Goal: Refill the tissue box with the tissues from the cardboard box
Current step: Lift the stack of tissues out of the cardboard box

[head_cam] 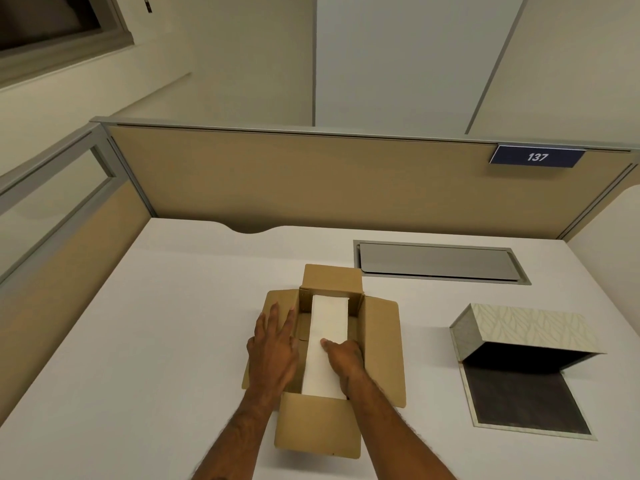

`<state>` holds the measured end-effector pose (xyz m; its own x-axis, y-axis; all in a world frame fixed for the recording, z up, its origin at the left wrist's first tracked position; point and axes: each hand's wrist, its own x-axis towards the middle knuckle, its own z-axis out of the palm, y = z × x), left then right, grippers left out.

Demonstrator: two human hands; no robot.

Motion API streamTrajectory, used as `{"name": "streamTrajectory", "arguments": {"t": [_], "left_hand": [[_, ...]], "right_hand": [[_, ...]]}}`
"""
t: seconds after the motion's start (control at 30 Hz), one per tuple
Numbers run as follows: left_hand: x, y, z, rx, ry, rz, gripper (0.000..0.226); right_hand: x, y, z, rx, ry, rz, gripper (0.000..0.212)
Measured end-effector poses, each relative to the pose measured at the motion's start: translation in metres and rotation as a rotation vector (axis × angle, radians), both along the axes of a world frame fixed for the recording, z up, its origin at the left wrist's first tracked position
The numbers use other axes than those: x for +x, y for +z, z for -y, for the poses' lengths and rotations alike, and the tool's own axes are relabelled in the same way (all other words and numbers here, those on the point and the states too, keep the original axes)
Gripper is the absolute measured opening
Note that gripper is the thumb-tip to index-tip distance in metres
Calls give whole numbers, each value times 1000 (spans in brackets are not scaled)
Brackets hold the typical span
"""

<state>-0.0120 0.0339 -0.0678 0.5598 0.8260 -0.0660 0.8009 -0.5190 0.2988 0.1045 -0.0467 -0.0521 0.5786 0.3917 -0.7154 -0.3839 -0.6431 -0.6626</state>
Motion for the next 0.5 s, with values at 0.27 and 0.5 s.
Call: {"name": "streamTrajectory", "arguments": {"t": [0.27,0.5], "left_hand": [[0,0,-1,6,6,-13,65],[0,-1,-3,11,1,-48,64]], "right_hand": [[11,0,-7,40,-10,-133,47],[13,-3,-8,51,11,-138,50]]}}
